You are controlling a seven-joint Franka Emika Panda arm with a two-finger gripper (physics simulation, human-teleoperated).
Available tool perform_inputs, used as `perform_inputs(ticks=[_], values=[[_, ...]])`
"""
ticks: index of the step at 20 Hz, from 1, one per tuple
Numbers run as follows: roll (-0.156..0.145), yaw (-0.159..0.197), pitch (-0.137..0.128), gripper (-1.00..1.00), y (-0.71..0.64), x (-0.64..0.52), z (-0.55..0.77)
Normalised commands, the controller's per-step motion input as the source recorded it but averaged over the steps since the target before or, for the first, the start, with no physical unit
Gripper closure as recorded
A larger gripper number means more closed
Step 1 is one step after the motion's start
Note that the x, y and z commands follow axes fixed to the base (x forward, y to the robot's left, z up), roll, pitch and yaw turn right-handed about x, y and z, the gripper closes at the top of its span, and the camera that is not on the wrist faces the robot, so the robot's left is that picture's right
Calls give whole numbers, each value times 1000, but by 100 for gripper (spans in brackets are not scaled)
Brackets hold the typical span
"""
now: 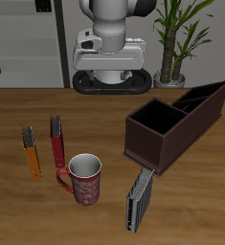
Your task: Place the orange book into the left desk caddy's right compartment
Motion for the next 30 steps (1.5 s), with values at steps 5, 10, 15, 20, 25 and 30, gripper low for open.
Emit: perform_inputs(ticks=[5, 10, 15, 20, 25, 30], values=[[38, 66, -2, -100, -341, 242, -32], [-39, 63, -9, -100, -621, 263, 9], [-32, -22, -31, -100, -740, 191, 60], [8, 33, 16, -100, -508, 171, -45], [-43, -23, -45, -100, -664, 184, -12], [0, -29, -46, -100, -347, 72, 3]])
